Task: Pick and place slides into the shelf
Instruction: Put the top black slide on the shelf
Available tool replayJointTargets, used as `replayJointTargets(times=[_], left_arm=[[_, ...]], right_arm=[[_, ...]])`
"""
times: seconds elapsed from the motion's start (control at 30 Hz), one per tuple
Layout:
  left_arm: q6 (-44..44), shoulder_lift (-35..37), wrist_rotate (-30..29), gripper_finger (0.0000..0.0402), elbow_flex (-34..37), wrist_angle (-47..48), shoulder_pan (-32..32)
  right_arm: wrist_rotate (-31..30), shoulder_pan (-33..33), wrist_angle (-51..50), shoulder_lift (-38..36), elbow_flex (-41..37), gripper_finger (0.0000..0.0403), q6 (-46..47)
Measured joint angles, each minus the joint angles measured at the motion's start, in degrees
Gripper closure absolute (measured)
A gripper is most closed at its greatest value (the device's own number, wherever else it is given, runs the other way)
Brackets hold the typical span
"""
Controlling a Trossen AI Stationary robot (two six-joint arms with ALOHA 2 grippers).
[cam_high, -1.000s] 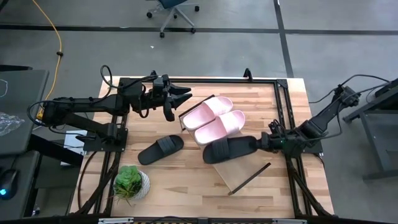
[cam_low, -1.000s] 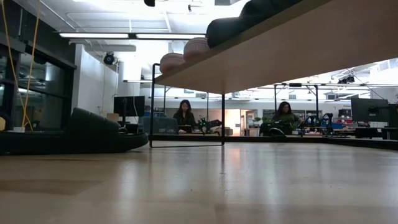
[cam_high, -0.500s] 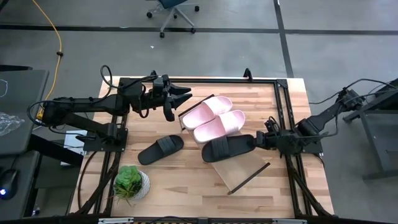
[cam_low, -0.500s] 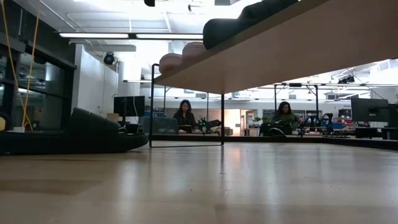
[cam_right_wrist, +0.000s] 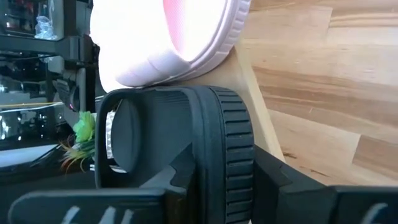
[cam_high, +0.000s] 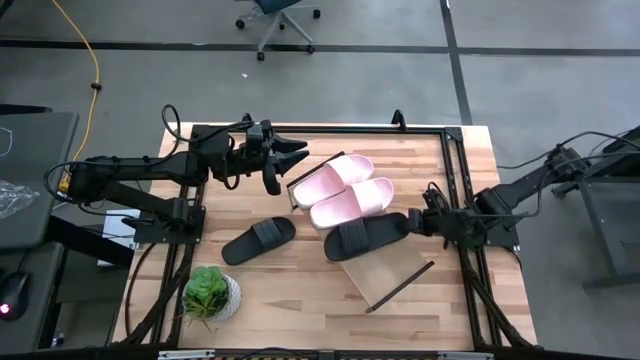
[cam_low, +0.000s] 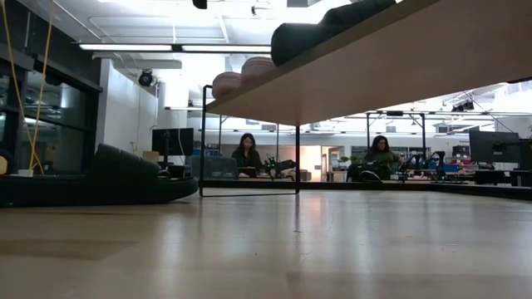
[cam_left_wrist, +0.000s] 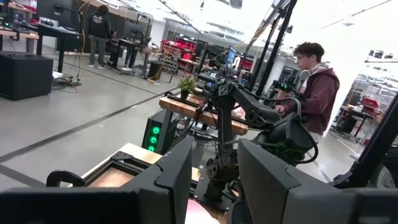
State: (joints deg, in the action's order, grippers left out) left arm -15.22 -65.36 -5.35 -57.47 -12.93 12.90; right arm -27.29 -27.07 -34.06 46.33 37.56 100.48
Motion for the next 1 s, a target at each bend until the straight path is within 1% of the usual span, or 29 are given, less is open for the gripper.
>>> replayJointTargets(times=[0.37, 0.47, 0.63, 0.73, 1.0], left_arm=[[0.0, 0.0, 0.0, 0.0284, 0.0, 0.43, 0.01], [0.0, -0.01, 0.0, 0.0284, 0.0, 0.78, -0.01], [0.0, -0.02, 0.03, 0.0284, 0.0, 0.94, -0.16], [0.0, -0.02, 0.22, 0.0284, 0.0, 1.04, -0.16], [0.0, -0.02, 0.82, 0.0284, 0.0, 1.09, -0.16]], right_arm=[[1.44, 3.32, -0.38, 0.24, 0.0, 0.0319, -3.5], [1.37, 3.79, -0.8, 0.26, 0.0, 0.0302, -4.4], [1.31, 4.02, -1.39, 0.28, -0.02, 0.0258, -4.8], [1.29, 4.02, -1.43, 0.25, -0.02, 0.0239, -5.1], [0.33, 4.0, -3.06, 0.13, -0.02, 0.0233, -5.61]])
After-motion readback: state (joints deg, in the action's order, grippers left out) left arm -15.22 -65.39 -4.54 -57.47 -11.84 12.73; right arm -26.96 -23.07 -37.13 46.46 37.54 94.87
